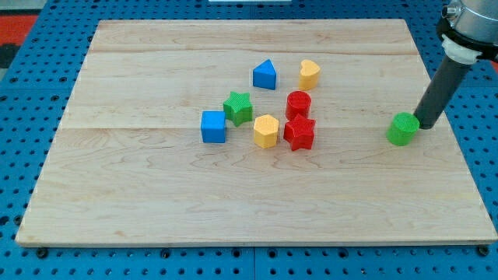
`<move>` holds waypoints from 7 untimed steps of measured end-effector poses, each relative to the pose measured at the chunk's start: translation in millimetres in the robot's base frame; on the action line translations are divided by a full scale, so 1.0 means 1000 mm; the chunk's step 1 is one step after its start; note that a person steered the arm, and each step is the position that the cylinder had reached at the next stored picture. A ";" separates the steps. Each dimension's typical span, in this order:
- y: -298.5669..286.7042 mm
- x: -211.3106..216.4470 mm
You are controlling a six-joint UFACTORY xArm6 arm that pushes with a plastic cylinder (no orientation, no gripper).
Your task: Move the red circle right to the red star
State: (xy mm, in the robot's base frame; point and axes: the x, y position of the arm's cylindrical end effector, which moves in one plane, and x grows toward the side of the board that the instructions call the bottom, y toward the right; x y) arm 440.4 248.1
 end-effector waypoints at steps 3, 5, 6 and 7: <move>-0.123 -0.086; -0.220 -0.069; -0.148 -0.047; -0.116 -0.037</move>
State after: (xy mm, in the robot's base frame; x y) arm 403.2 131.7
